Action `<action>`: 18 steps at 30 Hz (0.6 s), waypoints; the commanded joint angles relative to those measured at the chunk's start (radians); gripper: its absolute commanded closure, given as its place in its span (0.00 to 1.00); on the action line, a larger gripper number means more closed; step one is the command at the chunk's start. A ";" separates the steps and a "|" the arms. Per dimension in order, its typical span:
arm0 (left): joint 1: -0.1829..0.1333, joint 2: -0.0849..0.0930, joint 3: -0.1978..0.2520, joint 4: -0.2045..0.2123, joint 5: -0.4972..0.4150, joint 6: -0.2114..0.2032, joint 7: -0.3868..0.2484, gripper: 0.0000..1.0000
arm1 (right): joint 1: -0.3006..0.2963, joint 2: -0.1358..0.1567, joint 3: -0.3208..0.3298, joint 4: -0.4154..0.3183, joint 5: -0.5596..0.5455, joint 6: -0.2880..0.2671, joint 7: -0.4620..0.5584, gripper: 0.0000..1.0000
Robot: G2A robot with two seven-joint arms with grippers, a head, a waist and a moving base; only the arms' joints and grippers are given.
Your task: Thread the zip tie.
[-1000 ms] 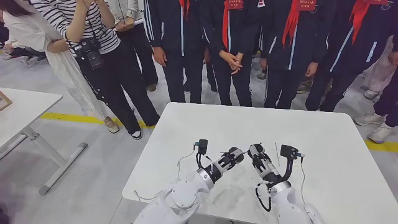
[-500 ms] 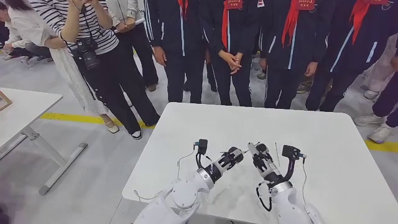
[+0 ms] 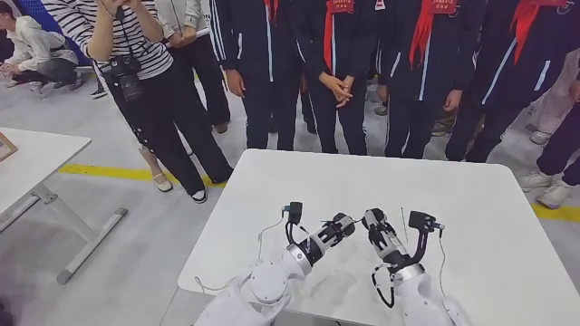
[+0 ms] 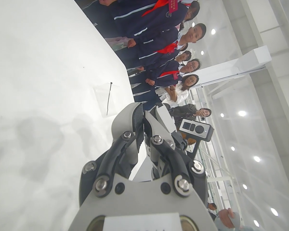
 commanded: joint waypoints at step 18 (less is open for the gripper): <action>0.013 0.003 -0.019 -0.008 -0.012 0.001 0.002 0.64 | -0.007 -0.001 0.005 0.003 -0.037 0.037 -0.034 1.00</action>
